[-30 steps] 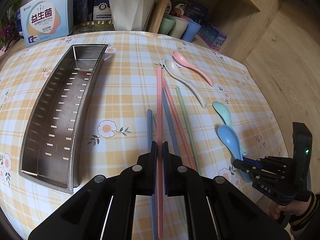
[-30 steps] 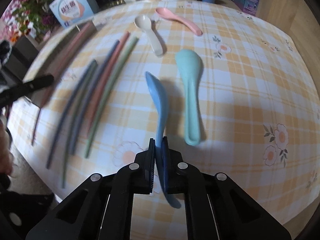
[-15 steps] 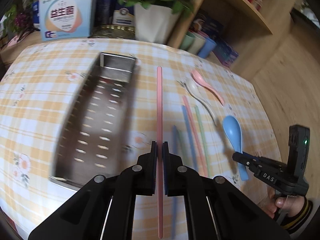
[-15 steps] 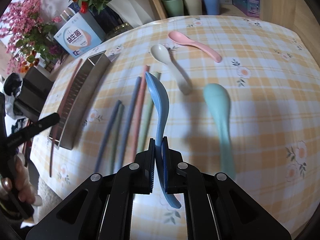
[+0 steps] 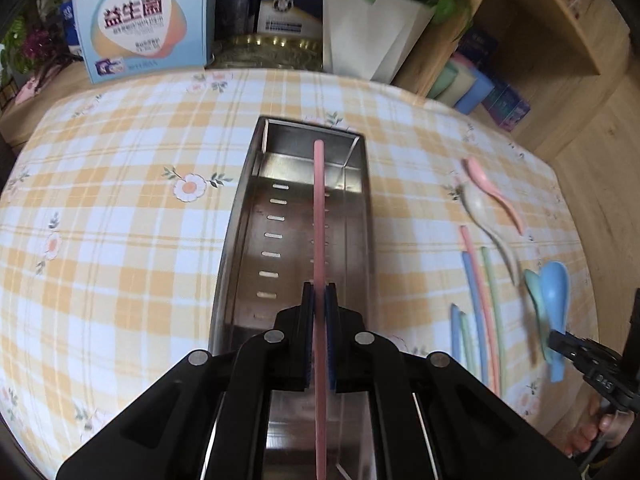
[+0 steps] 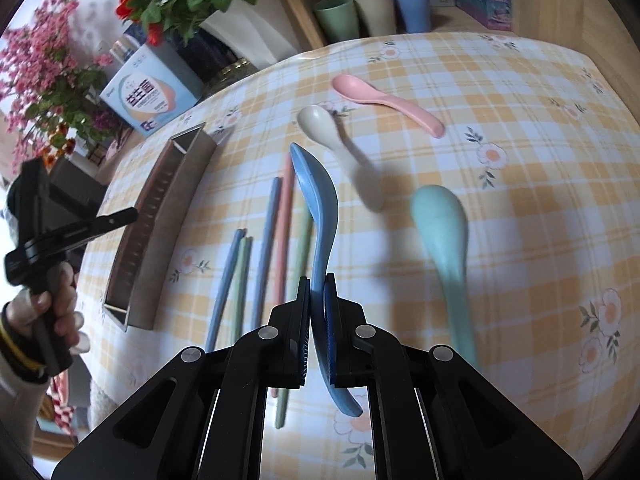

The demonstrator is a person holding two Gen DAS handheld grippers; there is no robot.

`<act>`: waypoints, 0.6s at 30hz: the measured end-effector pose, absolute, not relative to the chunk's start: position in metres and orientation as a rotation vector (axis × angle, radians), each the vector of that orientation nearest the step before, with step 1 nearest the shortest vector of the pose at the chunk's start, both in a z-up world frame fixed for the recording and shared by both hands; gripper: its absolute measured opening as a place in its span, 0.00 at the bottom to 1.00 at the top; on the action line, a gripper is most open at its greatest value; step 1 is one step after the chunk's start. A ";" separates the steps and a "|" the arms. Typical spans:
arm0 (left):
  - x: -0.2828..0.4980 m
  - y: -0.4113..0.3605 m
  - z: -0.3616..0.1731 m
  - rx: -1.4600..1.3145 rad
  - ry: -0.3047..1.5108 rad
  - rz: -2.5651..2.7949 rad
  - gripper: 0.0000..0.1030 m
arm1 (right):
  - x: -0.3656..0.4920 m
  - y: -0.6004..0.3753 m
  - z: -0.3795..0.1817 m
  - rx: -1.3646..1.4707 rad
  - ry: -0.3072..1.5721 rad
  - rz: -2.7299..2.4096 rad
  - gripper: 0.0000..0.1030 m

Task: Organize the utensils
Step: 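Carry the pink chopstick into the steel tray and open the left gripper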

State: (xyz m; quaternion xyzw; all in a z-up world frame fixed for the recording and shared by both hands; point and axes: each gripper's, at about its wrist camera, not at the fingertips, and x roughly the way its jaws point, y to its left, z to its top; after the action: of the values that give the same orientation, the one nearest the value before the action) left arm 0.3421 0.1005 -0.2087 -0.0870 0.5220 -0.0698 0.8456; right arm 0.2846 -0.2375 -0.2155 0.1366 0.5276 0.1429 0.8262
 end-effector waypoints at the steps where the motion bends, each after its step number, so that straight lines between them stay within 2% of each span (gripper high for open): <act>1: 0.345 0.101 -0.213 -0.184 1.114 -0.147 0.05 | 0.284 -0.241 -0.217 0.301 1.125 0.290 0.06; 18: 0.354 0.087 -0.241 -0.159 1.219 -0.189 0.05 | 0.283 -0.257 -0.222 0.354 1.144 0.239 0.06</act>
State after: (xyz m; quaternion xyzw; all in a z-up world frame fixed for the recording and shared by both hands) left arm 0.3538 0.0869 -0.2414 -0.0744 0.5708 -0.0886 0.8129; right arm 0.2826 -0.2568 -0.2219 0.1662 0.5373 0.1121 0.8192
